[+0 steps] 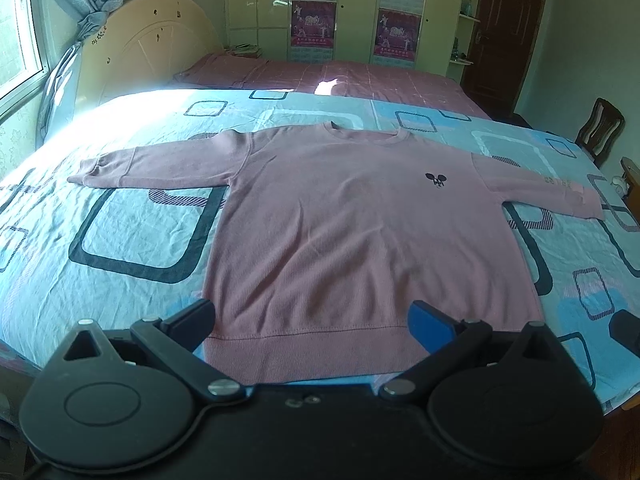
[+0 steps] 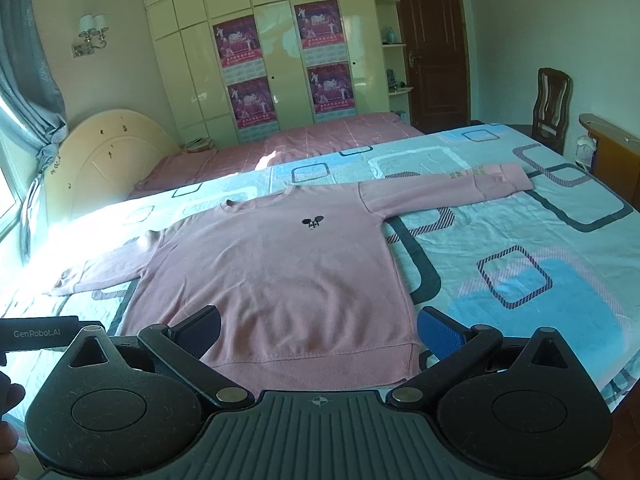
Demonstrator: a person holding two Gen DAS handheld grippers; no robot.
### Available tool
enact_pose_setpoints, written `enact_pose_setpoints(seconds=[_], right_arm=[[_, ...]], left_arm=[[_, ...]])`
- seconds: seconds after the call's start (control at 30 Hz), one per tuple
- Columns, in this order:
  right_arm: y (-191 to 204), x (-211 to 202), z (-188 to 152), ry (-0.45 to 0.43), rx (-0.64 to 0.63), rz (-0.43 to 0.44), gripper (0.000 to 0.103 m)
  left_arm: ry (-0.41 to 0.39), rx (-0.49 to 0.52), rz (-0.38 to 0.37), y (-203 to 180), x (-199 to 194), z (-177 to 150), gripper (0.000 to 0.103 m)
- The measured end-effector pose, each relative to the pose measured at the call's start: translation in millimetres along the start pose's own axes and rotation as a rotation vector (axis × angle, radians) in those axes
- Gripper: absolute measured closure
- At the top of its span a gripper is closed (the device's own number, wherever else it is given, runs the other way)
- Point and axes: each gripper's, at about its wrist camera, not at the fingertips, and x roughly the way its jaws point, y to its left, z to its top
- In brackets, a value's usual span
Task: Fold small clothes
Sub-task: 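Move the right gripper toward the sweatshirt sleeve cuff with green print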
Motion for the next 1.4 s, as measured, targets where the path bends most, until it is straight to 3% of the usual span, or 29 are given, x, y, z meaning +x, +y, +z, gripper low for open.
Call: enact_pose_setpoints(seconds=[0.43,0.67,0.93,1.2,1.4], right_arm=[[-16,47,16,0.013,0.047,0.015,0.0],[-29,76,32,-0.004,0.01,-0.022,0.0],[-53,111,51,0.015,-0.001,-0.043,0.0],[-75,148,73,-0.019,0.001,-0.017,0.0],[-100,186,86,0.009,0.003,-0.034,0.0]], left_arm=[[0.011,-0.021,0.005,-2,36,22,0.0],[0.057,-0.092,-0.014,7,70,35,0.0],[-0.024,-0.09,0.062,7,94,48,0.0],[-0.039,-0.113,0.111,1,121,61,0.0],[-0.053,-0.132,0.113,-1,140,68,0.0]])
